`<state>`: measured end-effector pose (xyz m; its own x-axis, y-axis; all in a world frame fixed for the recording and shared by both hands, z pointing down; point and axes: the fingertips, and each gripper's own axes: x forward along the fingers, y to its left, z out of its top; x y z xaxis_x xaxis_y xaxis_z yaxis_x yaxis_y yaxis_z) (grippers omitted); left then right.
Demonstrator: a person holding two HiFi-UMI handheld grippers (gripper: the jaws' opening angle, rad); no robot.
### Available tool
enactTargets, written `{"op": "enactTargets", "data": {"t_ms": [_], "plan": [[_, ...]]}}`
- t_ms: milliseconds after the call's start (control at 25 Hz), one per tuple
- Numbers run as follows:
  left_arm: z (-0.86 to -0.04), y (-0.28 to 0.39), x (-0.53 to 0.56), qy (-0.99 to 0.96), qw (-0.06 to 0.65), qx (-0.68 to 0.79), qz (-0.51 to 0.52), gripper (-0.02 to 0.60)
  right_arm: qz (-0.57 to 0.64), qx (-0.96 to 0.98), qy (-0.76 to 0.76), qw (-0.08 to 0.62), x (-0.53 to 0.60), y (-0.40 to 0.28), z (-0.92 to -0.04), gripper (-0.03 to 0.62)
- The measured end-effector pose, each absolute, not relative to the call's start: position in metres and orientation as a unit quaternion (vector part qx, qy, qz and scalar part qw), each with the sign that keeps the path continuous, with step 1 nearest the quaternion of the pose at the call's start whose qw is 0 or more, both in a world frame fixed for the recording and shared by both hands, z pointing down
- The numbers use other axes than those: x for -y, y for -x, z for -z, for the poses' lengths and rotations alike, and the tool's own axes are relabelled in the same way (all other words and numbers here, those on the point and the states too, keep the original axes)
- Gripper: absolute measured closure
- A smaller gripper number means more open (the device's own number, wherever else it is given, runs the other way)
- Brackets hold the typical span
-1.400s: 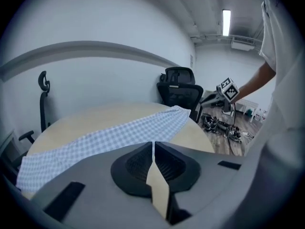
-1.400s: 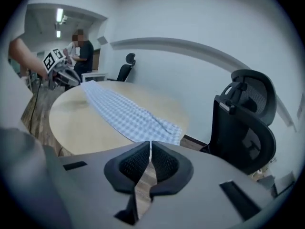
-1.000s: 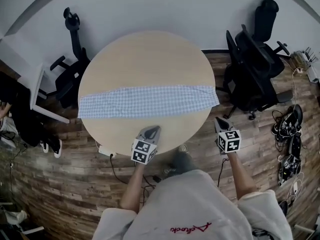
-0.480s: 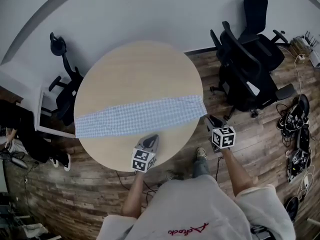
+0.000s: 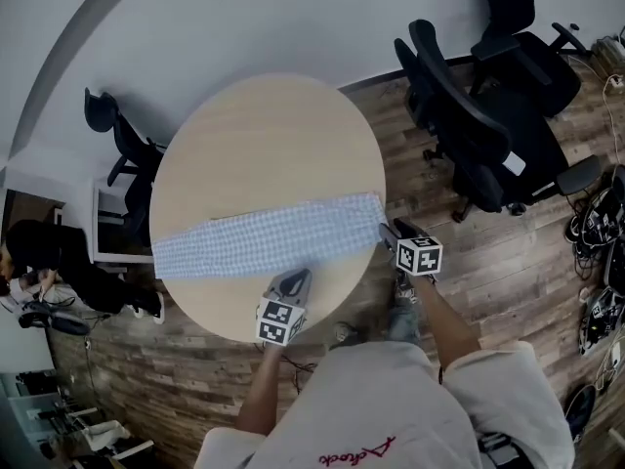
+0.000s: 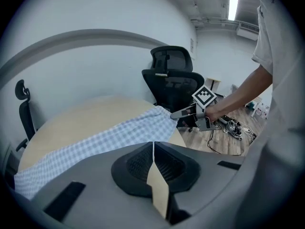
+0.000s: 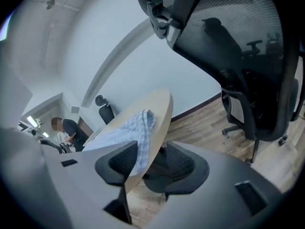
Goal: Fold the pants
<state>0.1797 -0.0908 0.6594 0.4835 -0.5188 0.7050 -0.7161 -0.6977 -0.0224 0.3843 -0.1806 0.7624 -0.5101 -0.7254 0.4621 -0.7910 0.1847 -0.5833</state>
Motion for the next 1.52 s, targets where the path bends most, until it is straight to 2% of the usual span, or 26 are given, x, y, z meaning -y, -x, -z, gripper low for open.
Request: {"op": "enactTargets", "data": {"t_ms": [240, 600, 800, 1160, 1520], "plan": [[-0.673, -0.199, 0.101, -0.84, 0.148, 0.354, -0.383, 0.543, -0.429, 0.776, -0.462, 0.032, 0.192, -0.369, -0.771, 0.401], [-0.682, -0.233, 0.116, -0.848, 0.143, 0.325, -0.395, 0.543, -0.36, 0.769, -0.509, 0.141, 0.186, -0.351, -0.775, 0.387], [-0.685, -0.238, 0.115, -0.85, 0.142, 0.315, -0.398, 0.543, -0.395, 0.742, -0.525, 0.134, 0.173, -0.35, -0.776, 0.395], [-0.685, -0.232, 0.116, -0.857, 0.136, 0.299, -0.397, 0.543, -0.415, 0.73, -0.535, 0.098, 0.16, -0.354, -0.767, 0.505], [-0.678, -0.258, 0.128, -0.869, 0.126, 0.289, -0.382, 0.543, -0.398, 0.744, -0.536, 0.03, 0.184, -0.401, -0.737, 0.514]]}}
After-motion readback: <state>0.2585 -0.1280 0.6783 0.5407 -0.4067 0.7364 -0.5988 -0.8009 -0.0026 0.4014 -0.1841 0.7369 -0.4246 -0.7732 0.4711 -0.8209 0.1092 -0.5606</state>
